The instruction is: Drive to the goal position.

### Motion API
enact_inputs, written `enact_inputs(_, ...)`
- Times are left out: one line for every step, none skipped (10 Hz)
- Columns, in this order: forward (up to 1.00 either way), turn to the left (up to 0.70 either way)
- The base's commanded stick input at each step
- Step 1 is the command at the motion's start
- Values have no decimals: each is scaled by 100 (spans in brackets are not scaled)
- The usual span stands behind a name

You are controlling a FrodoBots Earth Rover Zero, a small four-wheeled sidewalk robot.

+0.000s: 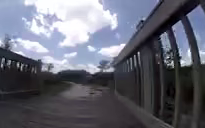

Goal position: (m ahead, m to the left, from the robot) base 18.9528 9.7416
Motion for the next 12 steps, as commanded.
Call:
enact_inputs(85,0)
enact_inputs(85,0)
enact_inputs(85,0)
enact_inputs(85,0)
enact_inputs(85,0)
enact_inputs(85,0)
enact_inputs(85,0)
enact_inputs(85,0)
enact_inputs(85,0)
enact_inputs(85,0)
enact_inputs(85,0)
enact_inputs(85,0)
